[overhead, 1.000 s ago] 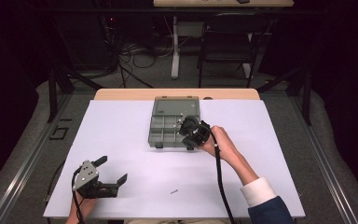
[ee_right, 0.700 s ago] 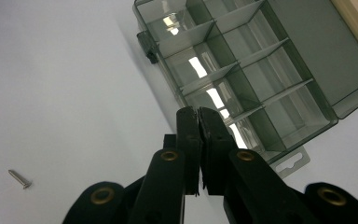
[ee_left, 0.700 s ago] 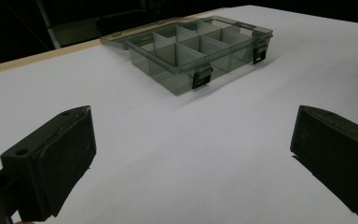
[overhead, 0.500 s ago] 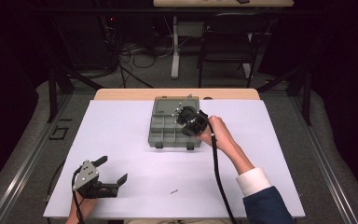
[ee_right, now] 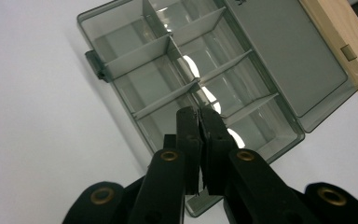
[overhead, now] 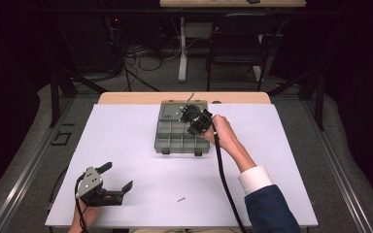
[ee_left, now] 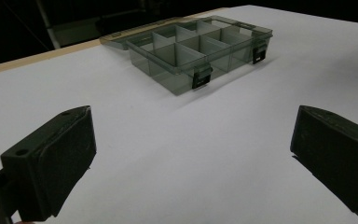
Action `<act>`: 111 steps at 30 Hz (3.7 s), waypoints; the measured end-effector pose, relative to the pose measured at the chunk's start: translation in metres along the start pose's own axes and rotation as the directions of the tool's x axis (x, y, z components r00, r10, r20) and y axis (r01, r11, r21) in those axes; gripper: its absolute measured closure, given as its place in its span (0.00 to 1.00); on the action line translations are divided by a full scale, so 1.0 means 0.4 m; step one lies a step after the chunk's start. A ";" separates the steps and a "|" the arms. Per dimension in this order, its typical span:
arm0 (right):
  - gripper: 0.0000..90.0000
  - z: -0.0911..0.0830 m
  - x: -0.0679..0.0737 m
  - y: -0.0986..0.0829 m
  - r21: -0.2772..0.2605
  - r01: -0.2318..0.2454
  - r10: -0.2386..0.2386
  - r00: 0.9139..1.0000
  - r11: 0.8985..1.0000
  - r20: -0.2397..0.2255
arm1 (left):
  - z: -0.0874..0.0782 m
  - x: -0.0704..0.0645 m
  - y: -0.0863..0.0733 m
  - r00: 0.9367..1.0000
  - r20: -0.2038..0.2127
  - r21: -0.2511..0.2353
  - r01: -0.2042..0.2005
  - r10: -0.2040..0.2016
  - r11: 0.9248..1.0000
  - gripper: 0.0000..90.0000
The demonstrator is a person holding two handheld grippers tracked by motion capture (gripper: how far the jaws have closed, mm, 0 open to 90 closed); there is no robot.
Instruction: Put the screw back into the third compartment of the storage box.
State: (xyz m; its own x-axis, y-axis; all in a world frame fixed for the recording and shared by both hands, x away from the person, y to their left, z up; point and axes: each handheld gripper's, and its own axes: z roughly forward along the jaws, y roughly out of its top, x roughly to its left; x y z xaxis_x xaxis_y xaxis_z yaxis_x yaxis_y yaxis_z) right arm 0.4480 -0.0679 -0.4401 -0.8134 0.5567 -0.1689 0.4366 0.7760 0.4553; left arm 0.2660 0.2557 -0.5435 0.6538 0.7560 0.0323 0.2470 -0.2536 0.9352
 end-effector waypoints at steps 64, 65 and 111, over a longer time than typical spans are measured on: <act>0.17 -0.026 0.065 -0.045 -0.107 -0.011 0.002 0.997 0.994 -0.081 | 0.001 -0.001 0.000 1.000 0.006 0.007 0.001 -0.001 1.000 0.00; 0.16 -0.029 0.074 -0.052 -0.108 -0.008 -0.002 0.996 0.994 -0.092 | 0.002 -0.001 0.000 1.000 0.006 0.006 0.002 -0.002 1.000 0.00; 0.26 0.023 0.326 -0.209 -0.071 0.159 -0.172 0.953 0.985 -0.252 | 0.001 -0.002 0.000 1.000 0.000 0.004 0.000 0.000 1.000 0.00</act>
State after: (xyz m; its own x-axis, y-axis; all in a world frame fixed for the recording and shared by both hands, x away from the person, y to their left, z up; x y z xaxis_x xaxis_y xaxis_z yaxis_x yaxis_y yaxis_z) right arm 0.3090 -0.0573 -0.5082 -0.9464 0.3225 -0.0191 0.2735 0.8313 0.4839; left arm 0.2657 0.2549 -0.5438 0.6536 0.7561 0.0325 0.2497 -0.2560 0.9339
